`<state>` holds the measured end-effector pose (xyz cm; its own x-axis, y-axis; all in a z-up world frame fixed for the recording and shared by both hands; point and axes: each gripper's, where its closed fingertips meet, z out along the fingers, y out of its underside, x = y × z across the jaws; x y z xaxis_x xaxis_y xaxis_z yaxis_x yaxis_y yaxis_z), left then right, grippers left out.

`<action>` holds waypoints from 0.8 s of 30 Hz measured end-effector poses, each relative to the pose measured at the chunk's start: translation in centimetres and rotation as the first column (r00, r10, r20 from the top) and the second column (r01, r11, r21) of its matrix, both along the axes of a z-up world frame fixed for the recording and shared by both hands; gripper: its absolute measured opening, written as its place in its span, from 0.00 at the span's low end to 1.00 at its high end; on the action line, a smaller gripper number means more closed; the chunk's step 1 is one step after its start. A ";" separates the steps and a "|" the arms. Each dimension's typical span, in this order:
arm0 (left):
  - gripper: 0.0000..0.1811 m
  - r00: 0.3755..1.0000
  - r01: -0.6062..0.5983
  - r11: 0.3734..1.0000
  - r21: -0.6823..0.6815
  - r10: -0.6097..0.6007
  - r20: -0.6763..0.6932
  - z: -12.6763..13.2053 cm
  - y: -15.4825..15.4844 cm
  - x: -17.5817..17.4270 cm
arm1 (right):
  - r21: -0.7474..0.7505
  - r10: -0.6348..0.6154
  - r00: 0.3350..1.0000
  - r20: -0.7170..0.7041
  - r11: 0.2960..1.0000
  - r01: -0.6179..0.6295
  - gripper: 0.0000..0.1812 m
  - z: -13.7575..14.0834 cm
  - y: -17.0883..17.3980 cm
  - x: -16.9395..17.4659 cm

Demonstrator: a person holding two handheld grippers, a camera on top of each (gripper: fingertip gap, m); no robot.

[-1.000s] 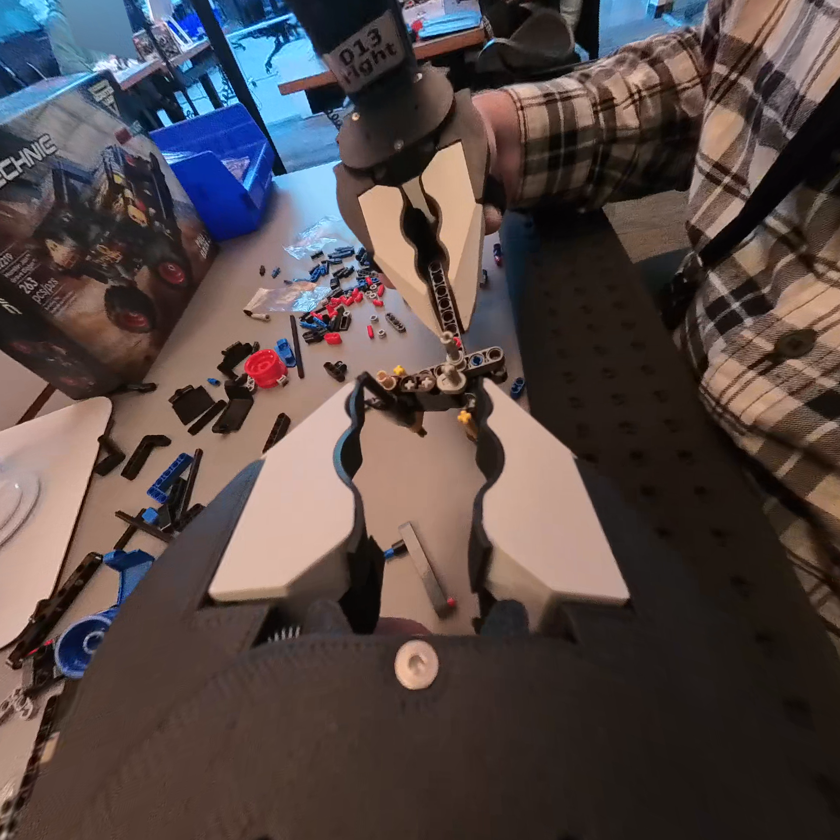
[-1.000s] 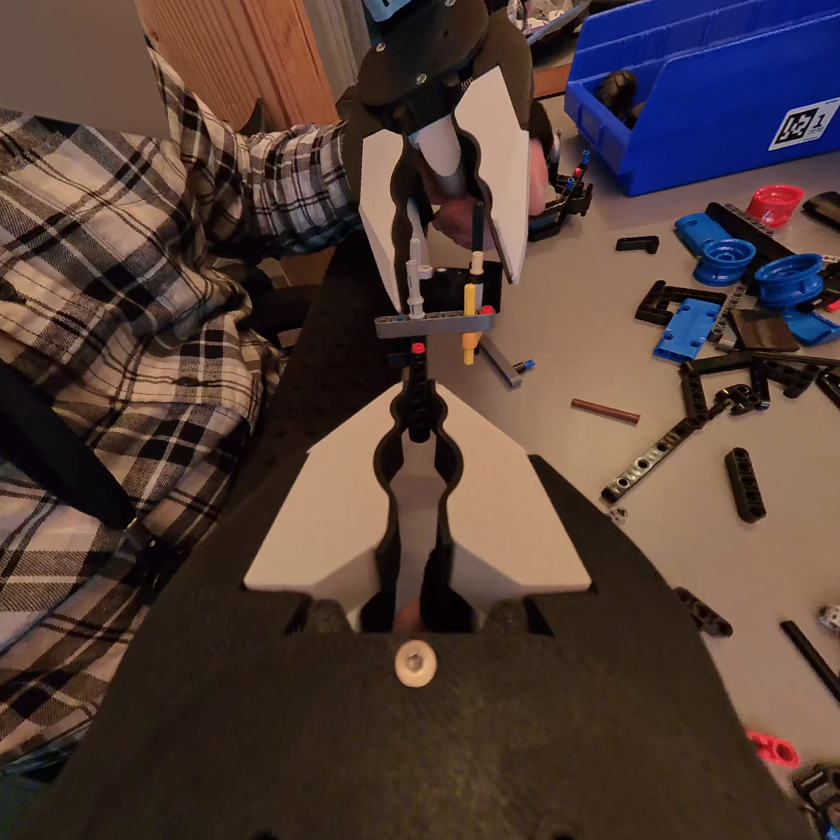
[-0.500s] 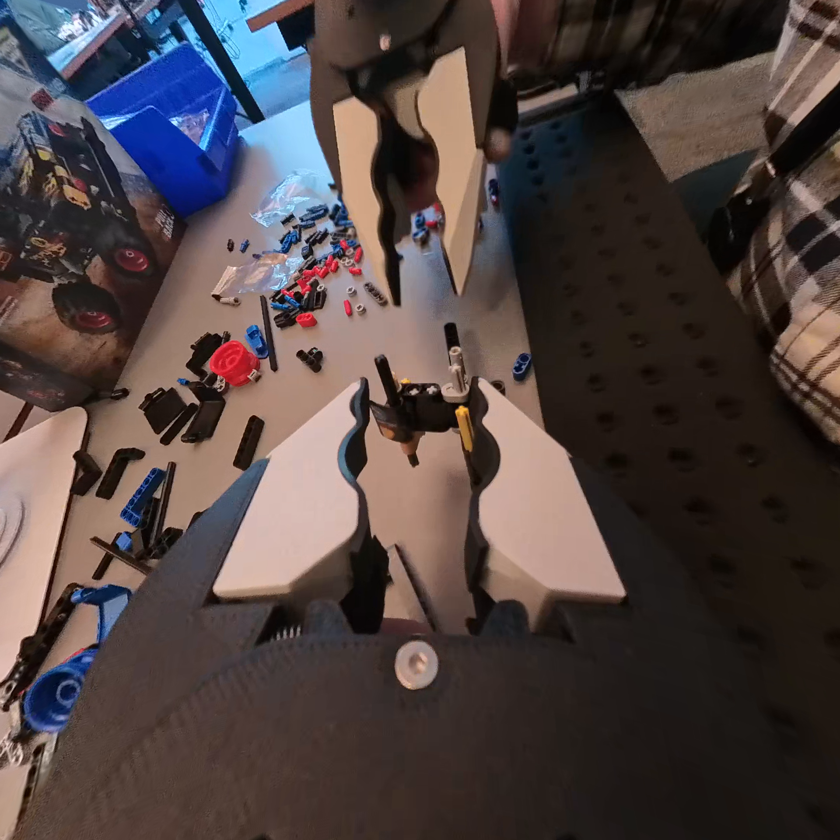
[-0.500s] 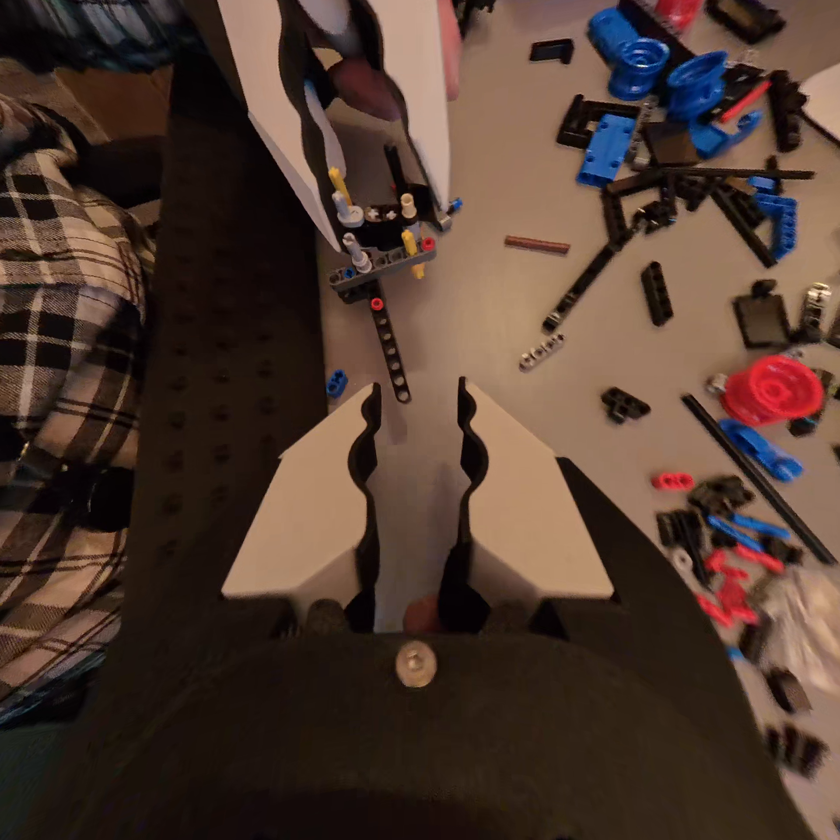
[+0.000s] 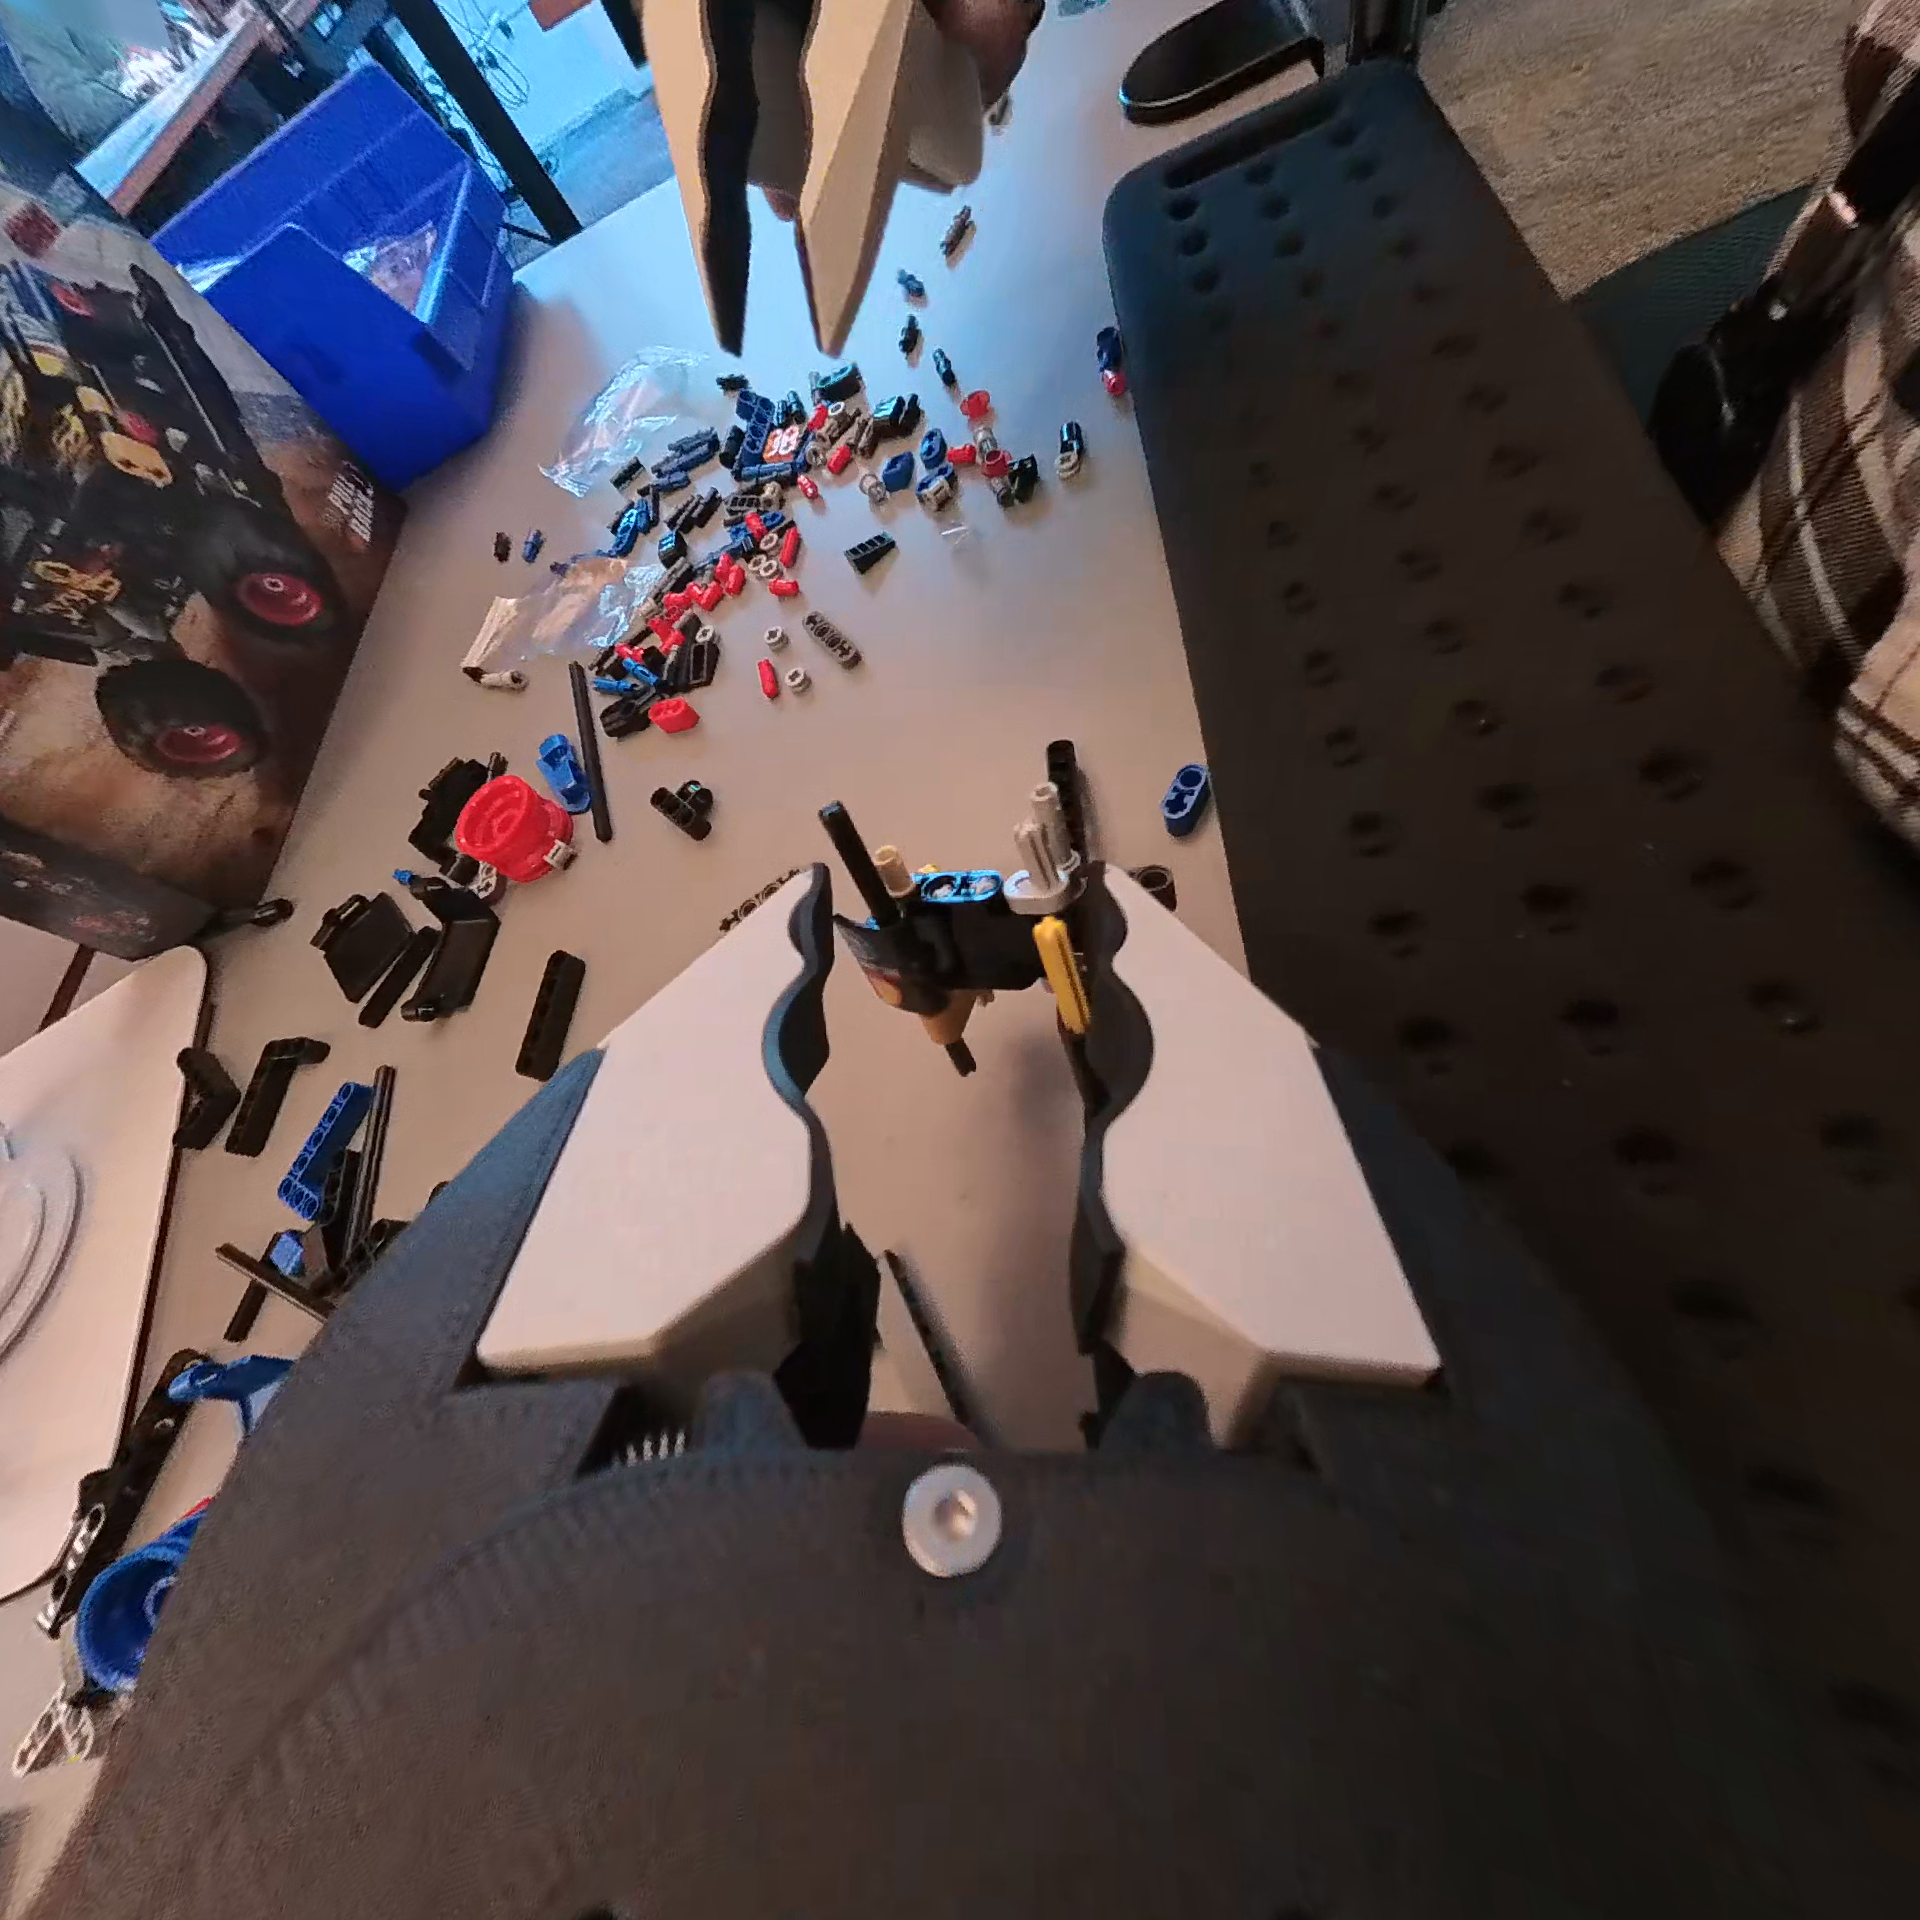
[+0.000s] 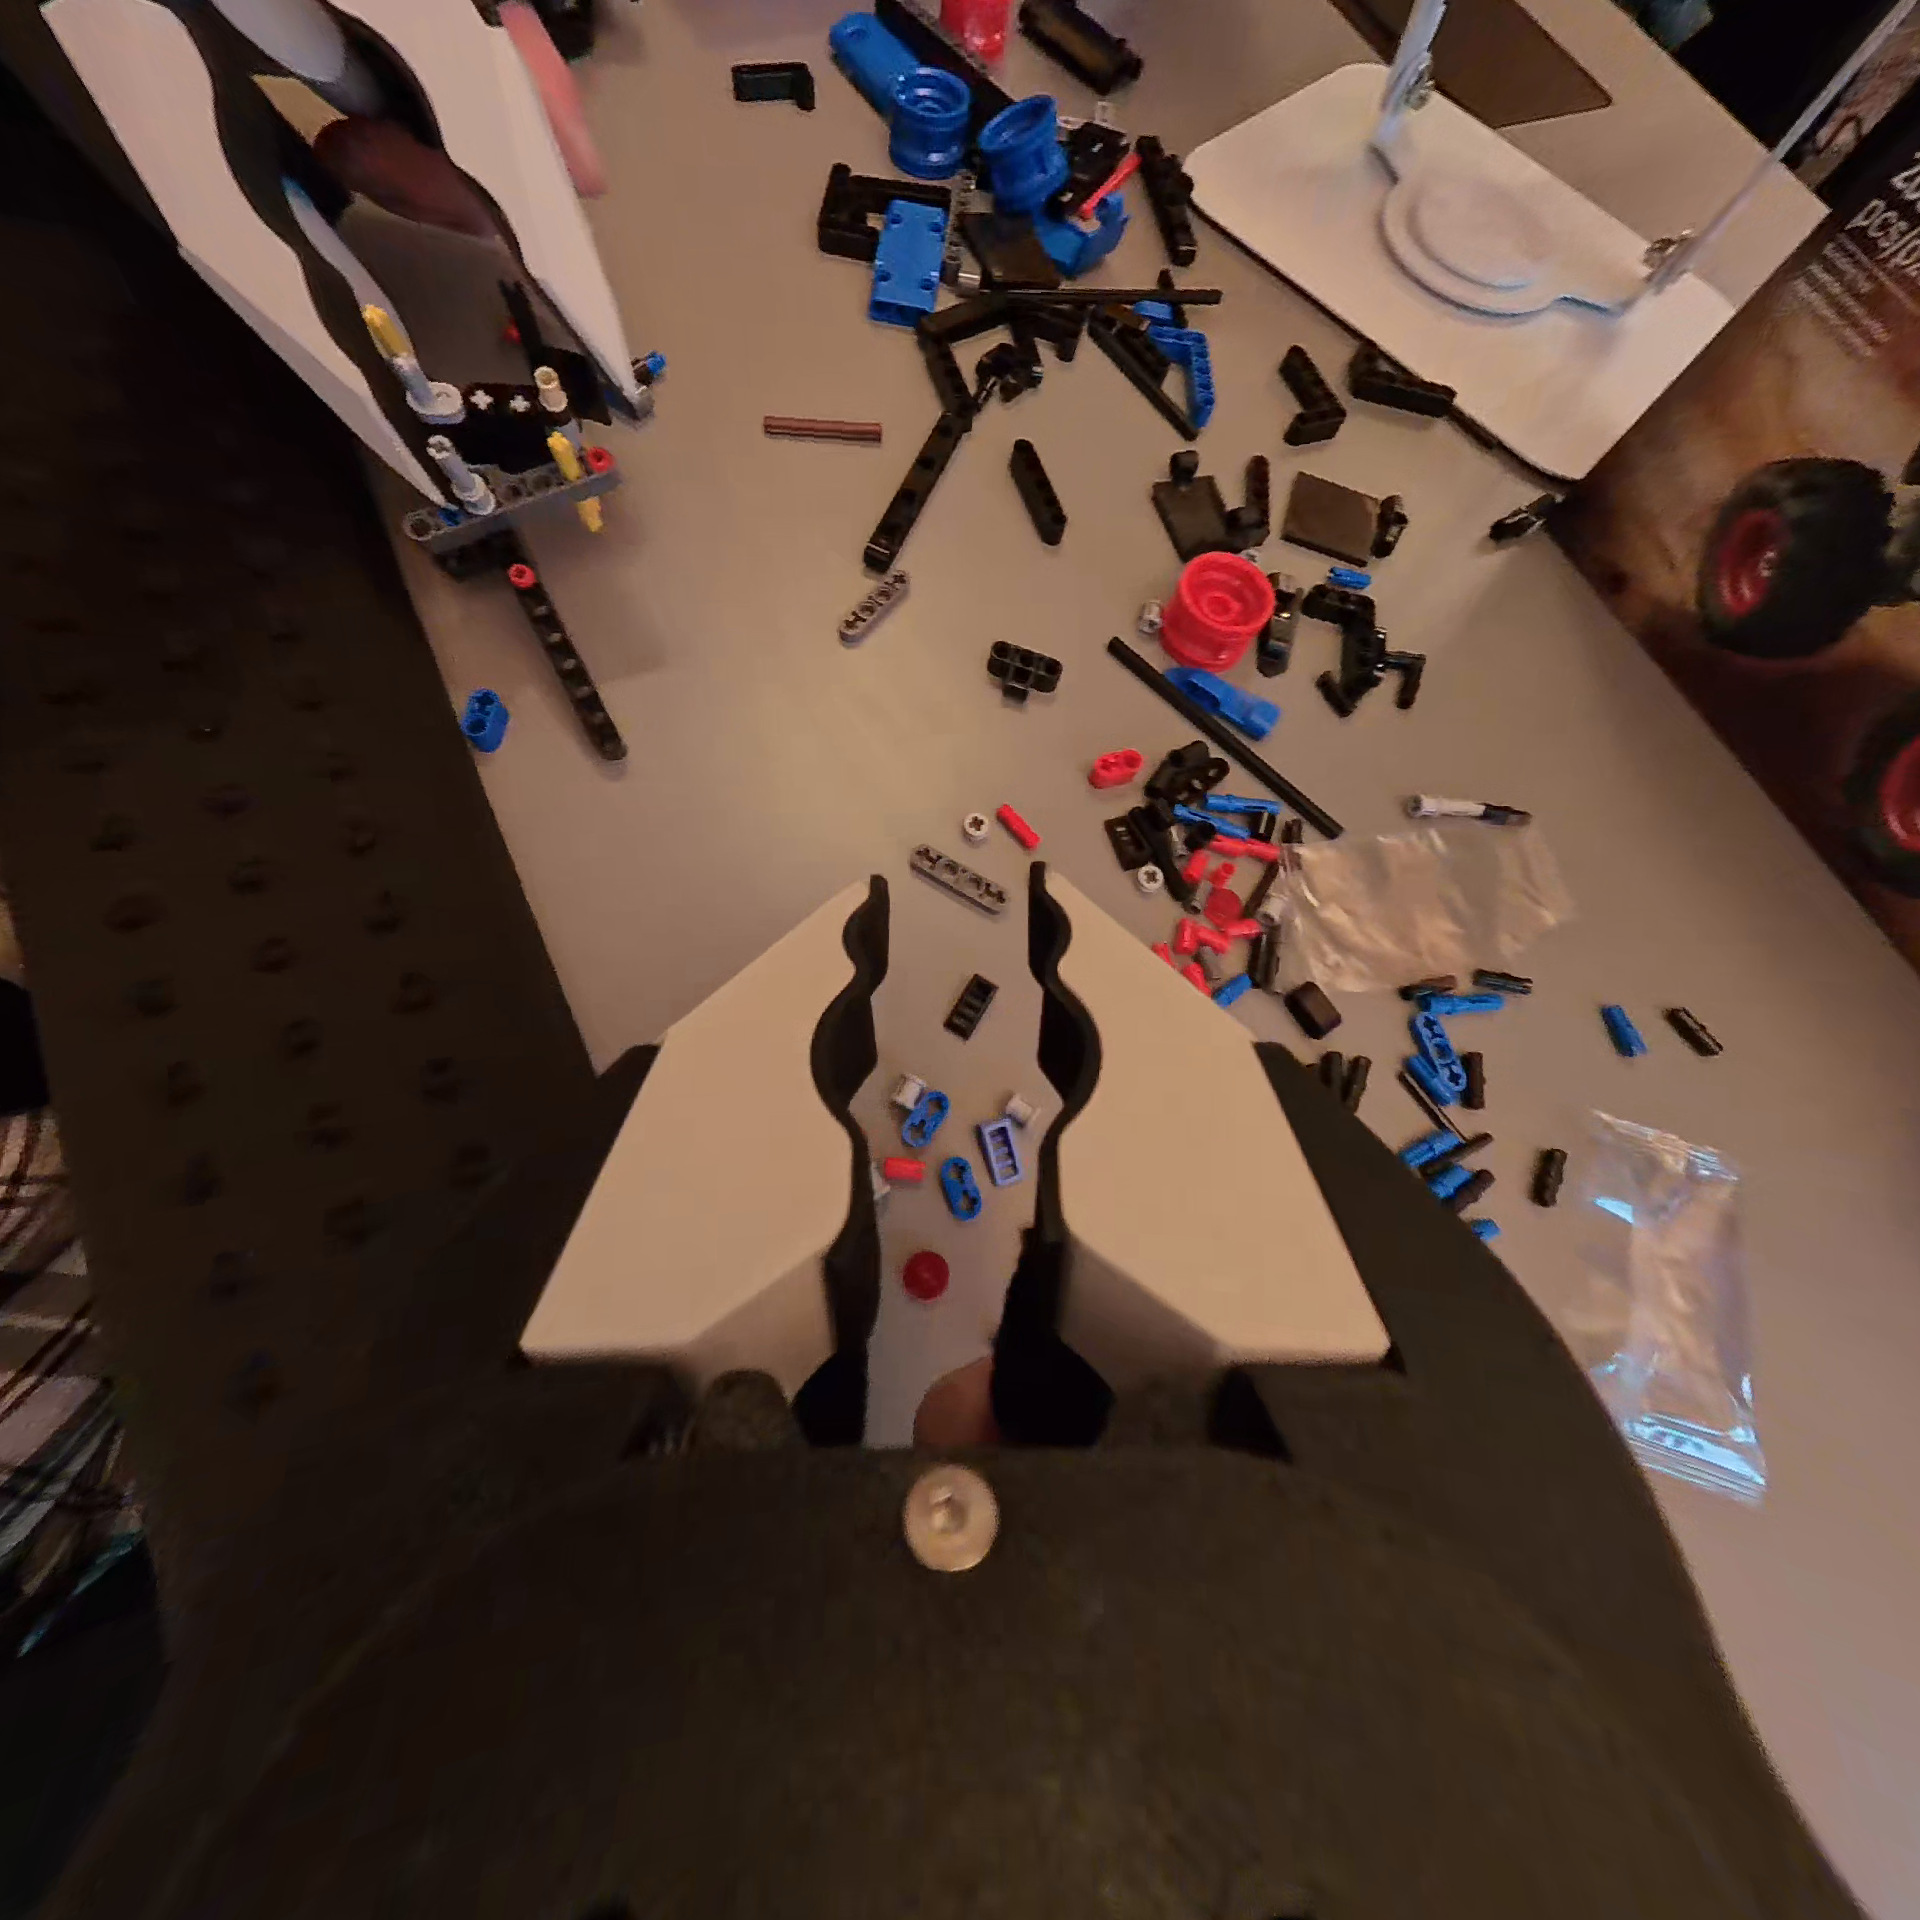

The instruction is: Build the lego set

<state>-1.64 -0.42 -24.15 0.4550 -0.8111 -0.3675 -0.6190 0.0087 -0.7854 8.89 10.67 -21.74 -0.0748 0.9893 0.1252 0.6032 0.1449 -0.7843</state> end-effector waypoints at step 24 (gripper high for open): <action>0.26 0.995 -0.096 0.993 0.067 0.096 0.003 0.3 1.5 -1.5 | 0.151 -0.270 0.963 0.025 0.953 0.263 0.03 1.4 5.1 6.7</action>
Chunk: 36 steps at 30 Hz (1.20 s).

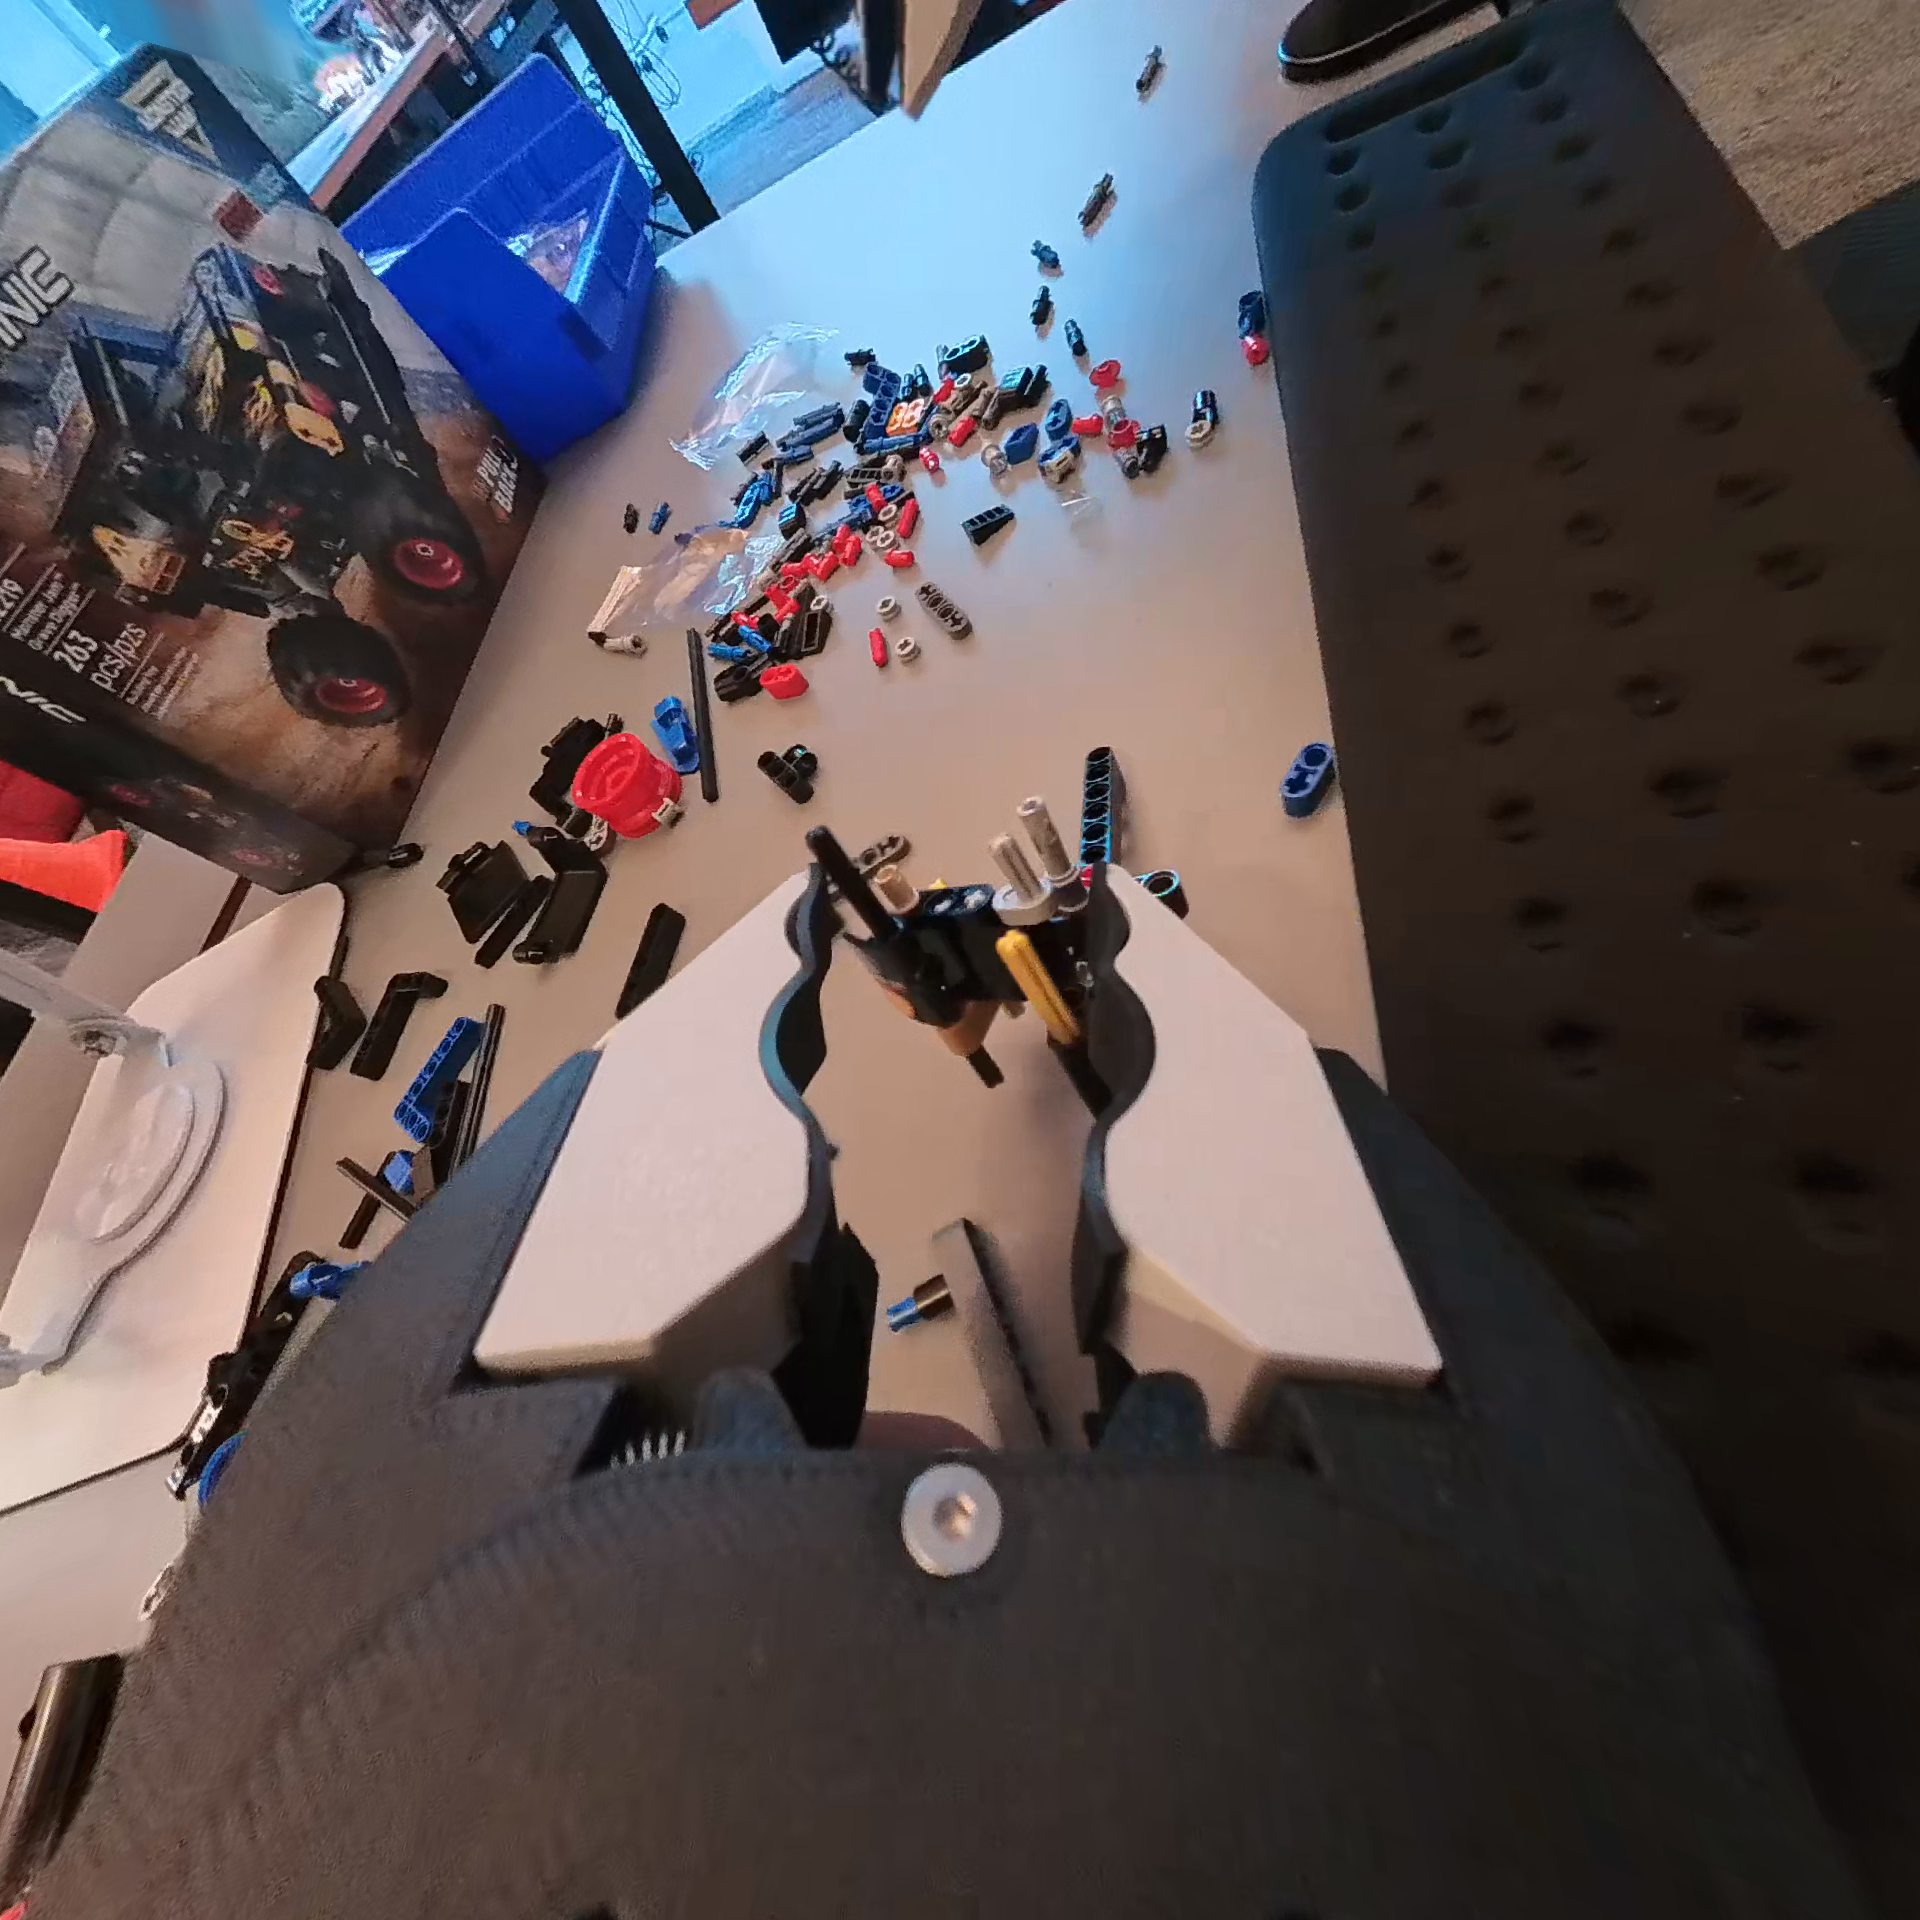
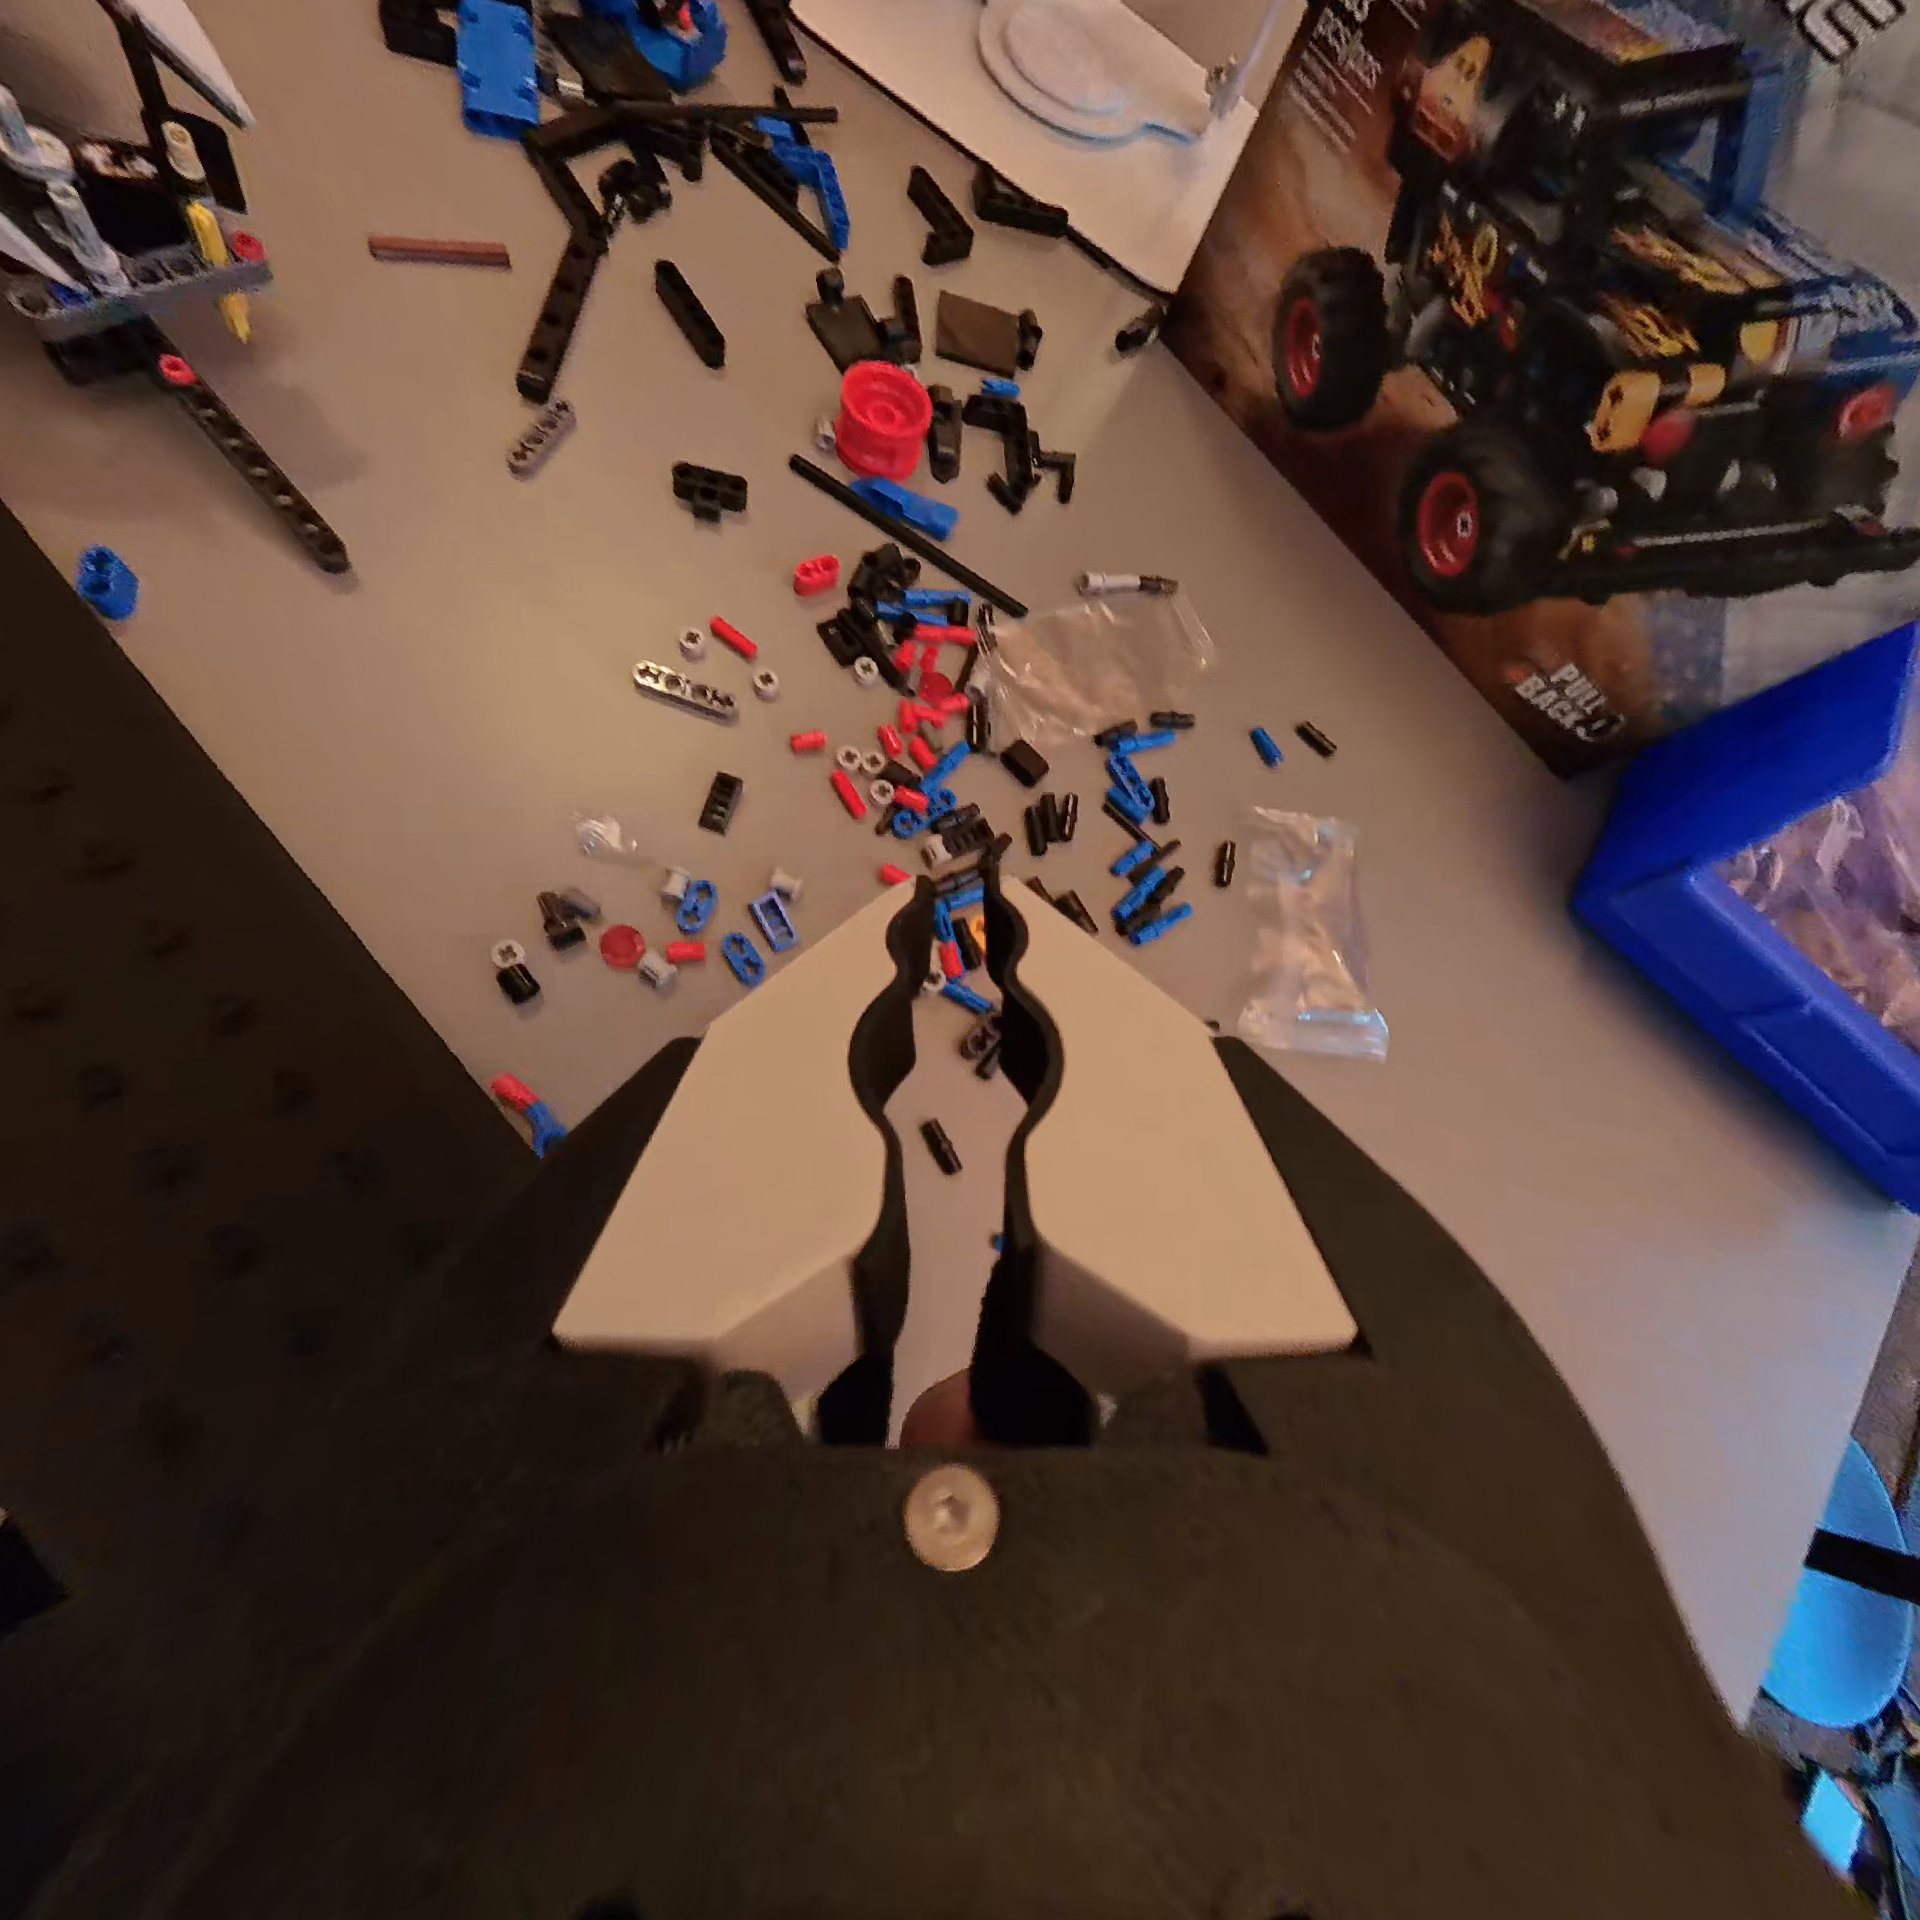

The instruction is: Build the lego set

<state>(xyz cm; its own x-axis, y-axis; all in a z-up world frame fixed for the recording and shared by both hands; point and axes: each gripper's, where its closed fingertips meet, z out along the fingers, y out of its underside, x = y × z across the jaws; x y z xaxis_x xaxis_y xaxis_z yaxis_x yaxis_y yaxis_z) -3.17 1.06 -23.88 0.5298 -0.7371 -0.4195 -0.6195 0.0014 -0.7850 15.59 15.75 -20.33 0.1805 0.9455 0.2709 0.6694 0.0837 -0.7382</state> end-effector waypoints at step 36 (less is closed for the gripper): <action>0.26 1.000 -0.004 1.000 0.019 0.004 0.014 0.1 0.4 -0.3 | -0.075 0.103 0.994 0.041 0.992 -0.099 0.04 -5.9 3.7 -8.9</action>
